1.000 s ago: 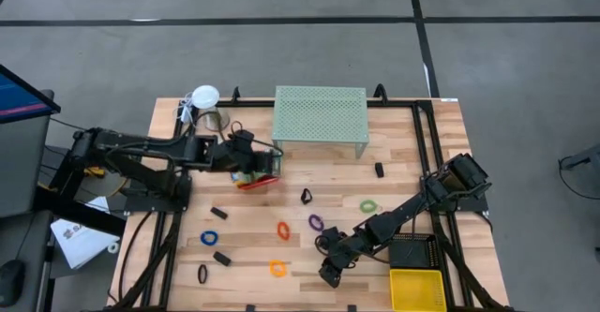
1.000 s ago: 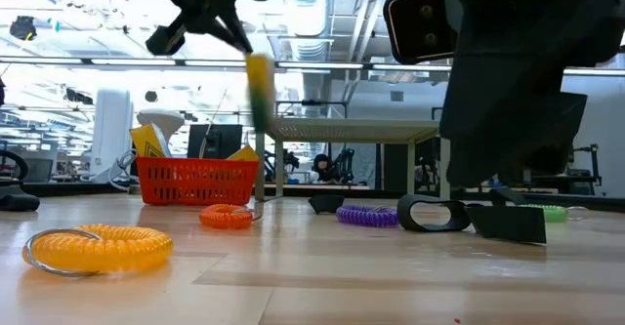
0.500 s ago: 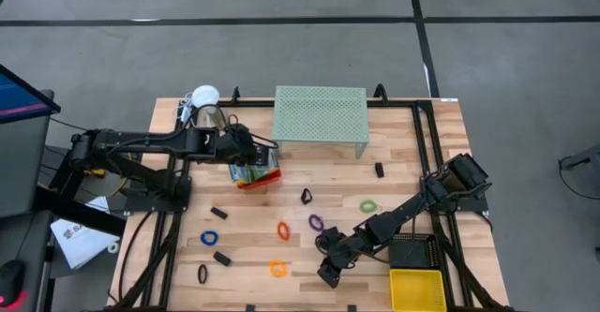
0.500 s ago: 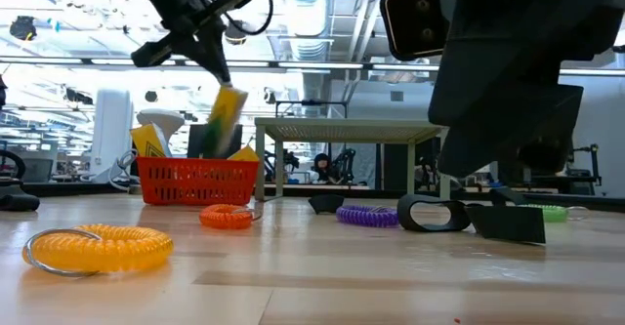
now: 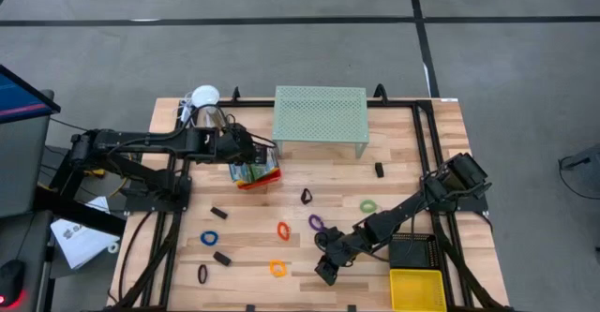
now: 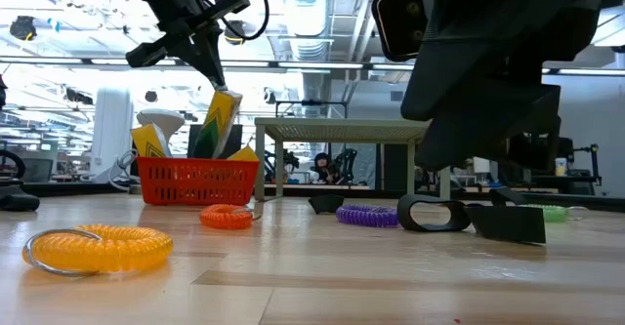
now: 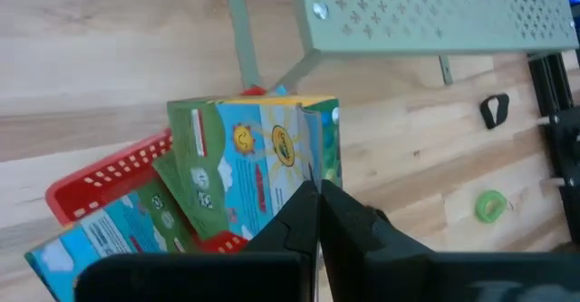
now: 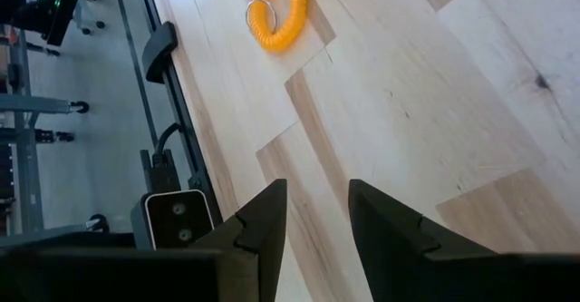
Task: Pick & Place Office Desk Supplies
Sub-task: Put the yellow crayon box into the red bin
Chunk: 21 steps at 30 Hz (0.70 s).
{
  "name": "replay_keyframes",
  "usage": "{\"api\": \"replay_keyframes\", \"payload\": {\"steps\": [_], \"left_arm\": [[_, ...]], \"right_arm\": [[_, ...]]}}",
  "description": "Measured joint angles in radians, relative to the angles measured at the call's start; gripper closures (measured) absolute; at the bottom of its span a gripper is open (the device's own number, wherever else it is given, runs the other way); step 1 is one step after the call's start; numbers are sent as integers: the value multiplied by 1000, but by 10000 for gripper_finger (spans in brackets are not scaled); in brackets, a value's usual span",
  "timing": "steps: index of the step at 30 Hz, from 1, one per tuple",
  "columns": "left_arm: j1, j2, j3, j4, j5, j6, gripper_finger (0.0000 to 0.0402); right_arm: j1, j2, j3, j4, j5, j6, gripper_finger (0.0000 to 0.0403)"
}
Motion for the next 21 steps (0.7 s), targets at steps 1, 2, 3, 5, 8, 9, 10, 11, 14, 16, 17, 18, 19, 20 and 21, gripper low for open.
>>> {"api": "replay_keyframes", "payload": {"steps": [1,2,3,5,8,9,10,11,14,16,17,18,19,20,21], "left_arm": [[5,0,0,0,0,-3,401],[11,0,0,0,1,-6,401],[16,0,0,0,3,-7,401],[25,0,0,-4,15,-11,401],[22,0,0,-44,32,-34,401],[14,0,0,-60,32,-50,401],[5,0,0,-76,32,-59,401],[-3,0,-2,-86,32,-72,401],[-32,0,-37,-80,32,-125,401],[-53,0,-65,-53,36,-165,400],[-64,0,-80,-24,35,-190,398],[-73,0,-96,1,35,-214,395],[-81,0,-114,32,32,-233,392],[-88,0,-129,72,27,-245,388],[-94,0,-143,115,15,-259,384]], "right_arm": [[0,0,0,2,3,6,285],[0,0,0,3,3,11,285],[0,0,0,3,3,15,285],[2,0,0,3,3,22,285],[3,0,0,2,3,30,285],[4,0,0,2,3,32,285],[6,0,0,2,3,33,285],[8,0,0,2,3,37,285],[10,0,0,2,6,42,285],[10,0,0,2,6,42,285],[10,0,0,2,6,42,285],[10,0,0,2,6,42,285],[10,0,0,2,6,40,285],[9,0,0,2,6,35,285],[9,0,0,2,6,35,285]]}}
